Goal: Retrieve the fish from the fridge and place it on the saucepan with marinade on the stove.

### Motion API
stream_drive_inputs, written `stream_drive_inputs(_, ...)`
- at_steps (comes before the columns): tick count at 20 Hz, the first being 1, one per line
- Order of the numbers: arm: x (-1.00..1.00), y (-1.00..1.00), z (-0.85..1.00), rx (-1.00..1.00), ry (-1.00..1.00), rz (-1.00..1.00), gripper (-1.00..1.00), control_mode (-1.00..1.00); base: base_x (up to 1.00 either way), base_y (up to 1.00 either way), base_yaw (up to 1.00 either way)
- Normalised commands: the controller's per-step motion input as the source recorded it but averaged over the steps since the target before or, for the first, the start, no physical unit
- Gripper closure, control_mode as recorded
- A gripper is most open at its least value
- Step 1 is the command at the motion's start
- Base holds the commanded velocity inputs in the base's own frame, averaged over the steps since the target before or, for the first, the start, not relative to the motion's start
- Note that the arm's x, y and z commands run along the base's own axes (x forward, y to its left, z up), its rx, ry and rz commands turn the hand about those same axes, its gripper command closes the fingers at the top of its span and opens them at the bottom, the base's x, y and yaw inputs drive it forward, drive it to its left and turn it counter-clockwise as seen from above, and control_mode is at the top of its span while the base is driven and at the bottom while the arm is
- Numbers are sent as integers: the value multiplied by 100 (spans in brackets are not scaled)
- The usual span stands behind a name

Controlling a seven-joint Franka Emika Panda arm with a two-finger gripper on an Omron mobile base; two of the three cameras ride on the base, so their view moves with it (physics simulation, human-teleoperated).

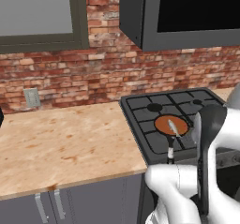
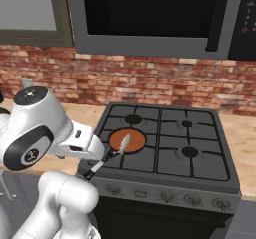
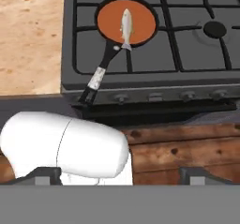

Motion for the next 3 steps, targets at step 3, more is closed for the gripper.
stream_drive_inputs(3,-100,10,100,-2,-25,0,-100,-100,0,0,0)
